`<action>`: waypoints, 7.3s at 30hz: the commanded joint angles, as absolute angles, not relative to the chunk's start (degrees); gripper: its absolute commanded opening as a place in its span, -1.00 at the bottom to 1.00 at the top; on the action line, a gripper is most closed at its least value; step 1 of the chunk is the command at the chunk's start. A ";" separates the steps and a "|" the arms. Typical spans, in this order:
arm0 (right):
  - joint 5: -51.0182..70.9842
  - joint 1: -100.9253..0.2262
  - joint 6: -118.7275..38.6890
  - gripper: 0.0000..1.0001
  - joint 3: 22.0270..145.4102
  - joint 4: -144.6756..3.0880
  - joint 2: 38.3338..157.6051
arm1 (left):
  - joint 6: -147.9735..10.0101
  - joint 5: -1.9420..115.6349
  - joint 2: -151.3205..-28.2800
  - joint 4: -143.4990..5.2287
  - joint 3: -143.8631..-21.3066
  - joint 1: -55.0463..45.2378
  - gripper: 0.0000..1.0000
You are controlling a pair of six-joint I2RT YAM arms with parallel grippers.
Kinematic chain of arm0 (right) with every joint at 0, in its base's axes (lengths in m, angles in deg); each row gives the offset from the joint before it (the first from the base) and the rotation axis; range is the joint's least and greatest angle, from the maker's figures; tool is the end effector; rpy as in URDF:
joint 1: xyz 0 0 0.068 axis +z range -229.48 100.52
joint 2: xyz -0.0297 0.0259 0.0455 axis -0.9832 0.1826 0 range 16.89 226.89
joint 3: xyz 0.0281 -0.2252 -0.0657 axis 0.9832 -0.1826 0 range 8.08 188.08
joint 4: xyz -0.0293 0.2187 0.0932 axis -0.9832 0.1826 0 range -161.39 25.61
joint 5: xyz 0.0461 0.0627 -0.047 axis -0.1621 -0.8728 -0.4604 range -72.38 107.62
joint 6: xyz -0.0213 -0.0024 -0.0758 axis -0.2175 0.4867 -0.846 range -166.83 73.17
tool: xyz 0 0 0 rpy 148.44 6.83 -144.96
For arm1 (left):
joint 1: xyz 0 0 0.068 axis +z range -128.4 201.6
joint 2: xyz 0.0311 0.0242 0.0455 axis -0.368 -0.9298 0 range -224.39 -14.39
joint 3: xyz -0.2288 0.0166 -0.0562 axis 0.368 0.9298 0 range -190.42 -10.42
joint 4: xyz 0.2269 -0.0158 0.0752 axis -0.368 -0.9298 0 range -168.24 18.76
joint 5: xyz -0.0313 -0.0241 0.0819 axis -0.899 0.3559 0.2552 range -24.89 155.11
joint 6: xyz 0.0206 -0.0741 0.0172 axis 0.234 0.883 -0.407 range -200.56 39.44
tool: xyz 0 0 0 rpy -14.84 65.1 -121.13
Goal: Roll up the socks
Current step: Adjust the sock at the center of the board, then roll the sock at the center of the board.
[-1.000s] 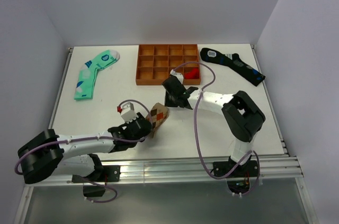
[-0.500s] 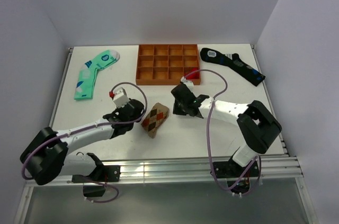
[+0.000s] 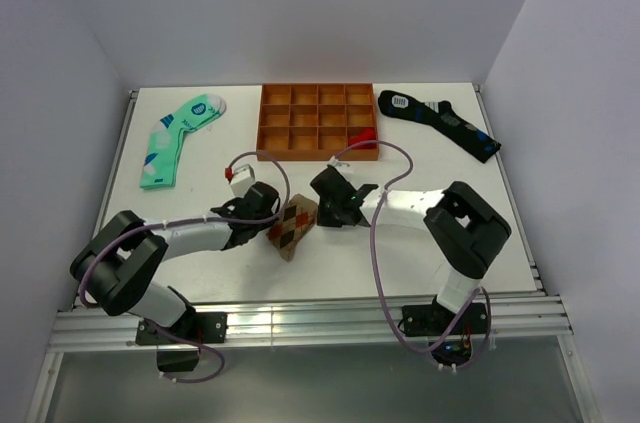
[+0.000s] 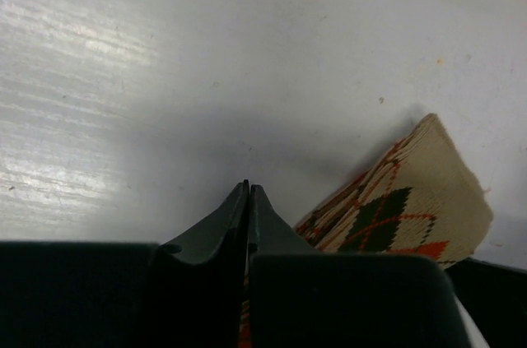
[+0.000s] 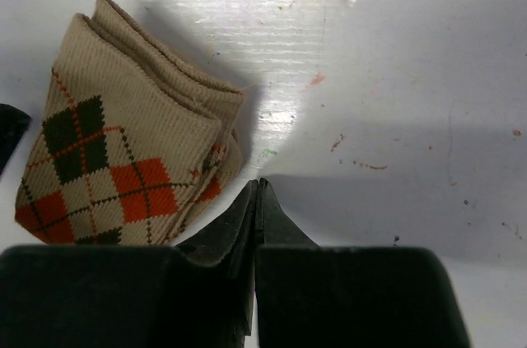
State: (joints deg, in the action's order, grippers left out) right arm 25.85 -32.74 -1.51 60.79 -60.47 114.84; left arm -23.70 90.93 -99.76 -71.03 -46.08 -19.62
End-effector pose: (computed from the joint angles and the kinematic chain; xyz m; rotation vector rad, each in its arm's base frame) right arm 0.2320 0.2326 0.1054 0.0248 2.5975 0.4388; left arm 0.2288 -0.1611 0.1060 -0.5137 2.2871 -0.2998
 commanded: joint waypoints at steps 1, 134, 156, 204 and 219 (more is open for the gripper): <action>26.33 -32.81 -1.92 -1.00 63.98 -61.90 116.72 | -22.73 87.96 -99.21 -67.02 -43.64 -19.97 -0.82; 25.18 -17.78 -31.45 0.31 23.73 -122.46 100.13 | -41.10 61.51 -110.37 -47.68 -45.75 -17.43 -0.42; 6.99 -26.57 -35.06 0.31 22.95 -141.25 116.46 | -43.21 50.34 -113.80 -53.48 -50.14 -13.21 -0.42; 21.13 -17.43 -45.25 0.20 41.92 -95.83 109.61 | -44.53 40.76 -112.83 -60.60 -52.78 -8.64 -0.38; 24.40 -16.02 -44.20 0.20 47.72 -82.91 104.17 | -44.61 39.00 -114.32 -60.60 -54.01 -8.11 -0.38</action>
